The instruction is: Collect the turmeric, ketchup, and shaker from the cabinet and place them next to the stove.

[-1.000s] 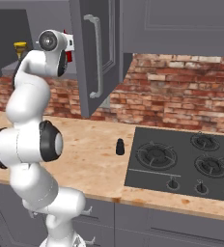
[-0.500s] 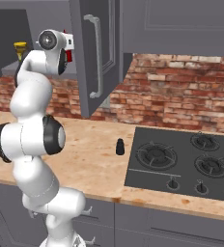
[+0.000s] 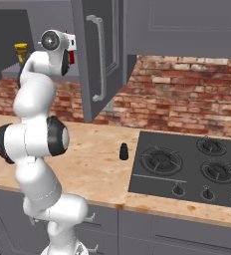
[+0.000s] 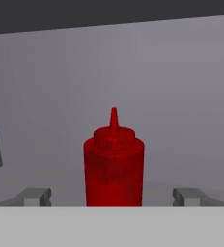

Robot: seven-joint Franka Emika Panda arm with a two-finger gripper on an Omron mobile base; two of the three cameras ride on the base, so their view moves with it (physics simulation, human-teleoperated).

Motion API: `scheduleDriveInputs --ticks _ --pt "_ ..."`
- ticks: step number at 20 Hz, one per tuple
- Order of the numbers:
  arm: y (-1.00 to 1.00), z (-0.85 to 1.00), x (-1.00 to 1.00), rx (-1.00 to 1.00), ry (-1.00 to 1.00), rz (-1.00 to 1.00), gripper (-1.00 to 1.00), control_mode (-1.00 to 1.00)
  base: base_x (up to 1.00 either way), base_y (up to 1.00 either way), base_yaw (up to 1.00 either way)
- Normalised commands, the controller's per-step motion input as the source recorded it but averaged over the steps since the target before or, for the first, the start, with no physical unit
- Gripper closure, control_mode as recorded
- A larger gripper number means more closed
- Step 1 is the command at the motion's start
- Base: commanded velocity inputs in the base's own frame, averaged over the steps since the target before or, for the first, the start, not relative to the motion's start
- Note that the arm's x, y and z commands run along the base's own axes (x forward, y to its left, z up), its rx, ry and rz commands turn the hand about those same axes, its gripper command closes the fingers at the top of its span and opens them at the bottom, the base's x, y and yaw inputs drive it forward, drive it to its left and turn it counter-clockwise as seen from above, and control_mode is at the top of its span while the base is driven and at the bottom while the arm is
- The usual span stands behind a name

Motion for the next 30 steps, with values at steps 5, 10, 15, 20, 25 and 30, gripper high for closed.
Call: scheduleDriveInputs --ticks 5,10,15,20,25,30 --pt "0.01 0.0 0.15 0.0 0.01 0.0 -1.0 -1.0 0.0 0.0 0.0" --pt "0.06 -0.01 0.14 0.0 0.02 0.0 -1.0 -1.0 0.0 0.0 0.0" --pt "0.08 -0.02 0.1 0.0 0.02 0.0 1.0 -1.0 0.0 0.0 0.0" --pt "0.03 0.0 0.05 0.0 0.0 0.0 1.0 -1.0 0.0 0.0 0.0" --pt "0.0 0.0 0.0 0.0 0.0 0.0 1.0 -1.0 0.0 0.0 0.0" --pt "0.0 0.0 0.0 0.0 0.0 0.0 1.0 -1.0 0.0 0.0 0.0"
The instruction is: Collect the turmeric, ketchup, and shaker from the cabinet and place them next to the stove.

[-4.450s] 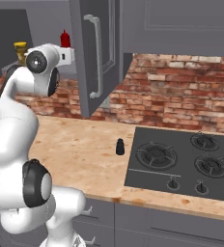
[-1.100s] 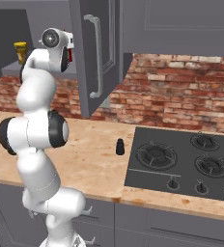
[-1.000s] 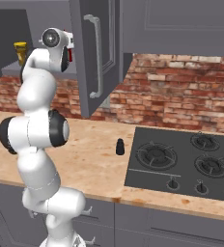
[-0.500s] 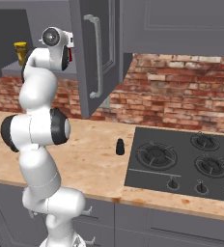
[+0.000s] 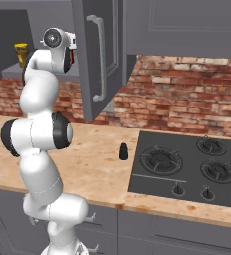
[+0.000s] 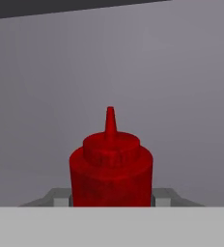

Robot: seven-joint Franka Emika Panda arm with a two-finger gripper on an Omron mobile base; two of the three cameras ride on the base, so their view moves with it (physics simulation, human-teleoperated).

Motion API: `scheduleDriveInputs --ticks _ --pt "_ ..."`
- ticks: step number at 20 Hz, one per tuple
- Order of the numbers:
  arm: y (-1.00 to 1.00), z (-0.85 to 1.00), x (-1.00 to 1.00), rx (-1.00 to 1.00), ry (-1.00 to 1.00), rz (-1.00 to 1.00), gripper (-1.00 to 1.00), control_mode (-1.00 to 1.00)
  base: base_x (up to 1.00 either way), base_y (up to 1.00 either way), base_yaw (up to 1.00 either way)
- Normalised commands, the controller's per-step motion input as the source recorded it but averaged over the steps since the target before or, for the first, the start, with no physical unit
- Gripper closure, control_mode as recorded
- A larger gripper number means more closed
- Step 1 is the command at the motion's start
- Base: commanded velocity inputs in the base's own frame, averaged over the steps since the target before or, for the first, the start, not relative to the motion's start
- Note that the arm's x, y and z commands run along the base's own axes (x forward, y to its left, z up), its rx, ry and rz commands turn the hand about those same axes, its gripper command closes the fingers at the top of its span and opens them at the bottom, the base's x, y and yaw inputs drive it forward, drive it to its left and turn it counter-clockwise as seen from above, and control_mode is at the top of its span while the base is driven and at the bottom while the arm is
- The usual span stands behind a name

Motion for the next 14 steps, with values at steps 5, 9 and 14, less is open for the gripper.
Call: scheduleDriveInputs --ticks 5,9,14 --pt "0.0 -0.04 0.0 0.0 0.0 0.0 1.0 -1.0 0.0 0.0 0.0" --pt "0.0 -0.07 0.0 0.0 0.0 0.0 1.0 -1.0 0.0 0.0 0.0" --pt "0.0 -0.11 -0.06 0.0 -0.03 0.0 1.0 -1.0 0.0 0.0 0.0"
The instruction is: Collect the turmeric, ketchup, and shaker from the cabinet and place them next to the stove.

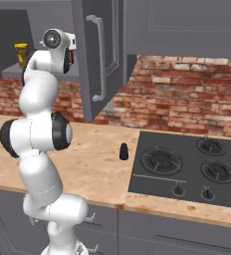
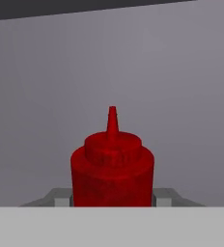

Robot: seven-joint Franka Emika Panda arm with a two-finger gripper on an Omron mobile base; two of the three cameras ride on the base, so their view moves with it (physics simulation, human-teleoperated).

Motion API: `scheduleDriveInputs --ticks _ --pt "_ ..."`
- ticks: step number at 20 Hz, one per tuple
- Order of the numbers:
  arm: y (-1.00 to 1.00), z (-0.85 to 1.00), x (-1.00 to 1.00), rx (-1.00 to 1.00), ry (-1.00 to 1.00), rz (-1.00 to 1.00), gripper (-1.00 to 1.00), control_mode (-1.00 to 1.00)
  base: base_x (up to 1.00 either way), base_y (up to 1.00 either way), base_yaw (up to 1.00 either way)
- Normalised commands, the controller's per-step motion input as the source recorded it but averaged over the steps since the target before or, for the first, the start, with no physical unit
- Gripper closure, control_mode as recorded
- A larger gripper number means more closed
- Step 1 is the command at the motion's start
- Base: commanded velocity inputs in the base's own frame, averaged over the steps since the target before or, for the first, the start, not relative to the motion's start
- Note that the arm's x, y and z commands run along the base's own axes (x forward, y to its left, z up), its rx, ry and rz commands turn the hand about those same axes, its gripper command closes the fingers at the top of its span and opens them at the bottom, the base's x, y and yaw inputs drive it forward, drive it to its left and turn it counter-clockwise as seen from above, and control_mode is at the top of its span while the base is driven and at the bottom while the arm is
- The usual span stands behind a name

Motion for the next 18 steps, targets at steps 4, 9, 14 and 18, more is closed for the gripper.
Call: scheduleDriveInputs --ticks 4,9,14,18 --pt "0.12 -0.2 -0.41 0.0 -0.09 0.0 1.0 -1.0 0.0 0.0 0.0" --pt "0.05 -0.11 -0.86 0.0 -0.01 -0.1 1.0 -1.0 0.0 0.0 0.0" --pt "0.0 0.0 -1.0 0.07 0.02 -0.29 1.0 -1.0 0.0 0.0 0.0" --pt "0.0 0.0 -1.0 0.05 0.0 -0.31 1.0 -1.0 0.0 0.0 0.0"
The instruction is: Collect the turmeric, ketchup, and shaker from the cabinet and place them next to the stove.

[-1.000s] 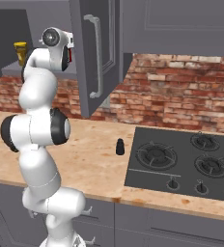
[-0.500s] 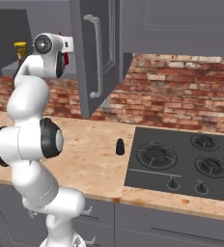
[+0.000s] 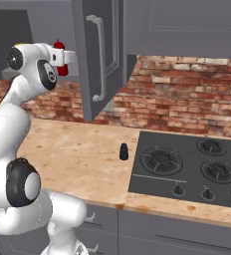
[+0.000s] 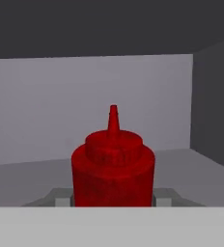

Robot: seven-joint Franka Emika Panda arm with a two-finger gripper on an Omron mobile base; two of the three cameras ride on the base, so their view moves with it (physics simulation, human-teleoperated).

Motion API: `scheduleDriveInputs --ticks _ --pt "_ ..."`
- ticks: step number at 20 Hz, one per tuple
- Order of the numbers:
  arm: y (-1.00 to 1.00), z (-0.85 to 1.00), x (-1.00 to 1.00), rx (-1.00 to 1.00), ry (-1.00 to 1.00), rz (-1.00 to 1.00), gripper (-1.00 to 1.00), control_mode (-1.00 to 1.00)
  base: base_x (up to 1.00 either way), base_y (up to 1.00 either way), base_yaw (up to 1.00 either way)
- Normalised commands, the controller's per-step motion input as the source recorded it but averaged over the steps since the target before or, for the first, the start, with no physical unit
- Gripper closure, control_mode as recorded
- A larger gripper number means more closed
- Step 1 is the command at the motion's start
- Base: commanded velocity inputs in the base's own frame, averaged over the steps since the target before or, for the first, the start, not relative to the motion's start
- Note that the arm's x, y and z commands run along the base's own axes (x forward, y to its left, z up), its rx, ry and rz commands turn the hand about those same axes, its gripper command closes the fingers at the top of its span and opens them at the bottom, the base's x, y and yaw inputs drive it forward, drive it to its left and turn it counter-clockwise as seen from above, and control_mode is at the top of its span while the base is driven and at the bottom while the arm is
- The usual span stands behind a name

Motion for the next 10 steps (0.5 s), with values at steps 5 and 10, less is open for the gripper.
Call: scheduleDriveInputs --ticks 5,10 --pt "0.0 -0.12 -0.95 0.04 0.01 -0.32 1.0 -1.0 0.0 0.0 0.0" --pt "0.0 -0.34 -0.62 0.01 0.09 -0.31 1.0 -1.0 0.0 0.0 0.0"
